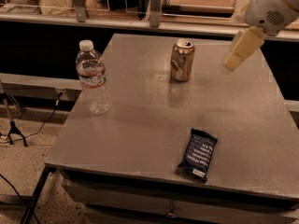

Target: Move orange can near rxbar blueberry

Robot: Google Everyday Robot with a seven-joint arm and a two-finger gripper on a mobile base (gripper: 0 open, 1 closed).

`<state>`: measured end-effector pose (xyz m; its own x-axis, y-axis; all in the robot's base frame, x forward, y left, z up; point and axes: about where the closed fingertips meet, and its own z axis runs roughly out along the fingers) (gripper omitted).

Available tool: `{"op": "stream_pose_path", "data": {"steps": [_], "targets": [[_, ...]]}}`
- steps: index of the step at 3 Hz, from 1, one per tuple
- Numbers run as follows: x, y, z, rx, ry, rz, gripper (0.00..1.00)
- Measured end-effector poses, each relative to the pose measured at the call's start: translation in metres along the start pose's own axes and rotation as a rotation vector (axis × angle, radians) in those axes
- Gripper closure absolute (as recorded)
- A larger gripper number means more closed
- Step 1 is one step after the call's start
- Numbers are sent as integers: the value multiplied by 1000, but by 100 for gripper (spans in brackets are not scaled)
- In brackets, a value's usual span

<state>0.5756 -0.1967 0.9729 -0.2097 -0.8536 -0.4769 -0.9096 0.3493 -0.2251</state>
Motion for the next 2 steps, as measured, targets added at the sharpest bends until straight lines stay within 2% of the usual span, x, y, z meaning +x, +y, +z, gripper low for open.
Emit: {"op": "stream_pose_path", "data": {"steps": [1, 2], "targets": [[-23, -23, 20, -13, -104, 18, 0], [-43, -34, 45, -49, -177, 30, 0]]}}
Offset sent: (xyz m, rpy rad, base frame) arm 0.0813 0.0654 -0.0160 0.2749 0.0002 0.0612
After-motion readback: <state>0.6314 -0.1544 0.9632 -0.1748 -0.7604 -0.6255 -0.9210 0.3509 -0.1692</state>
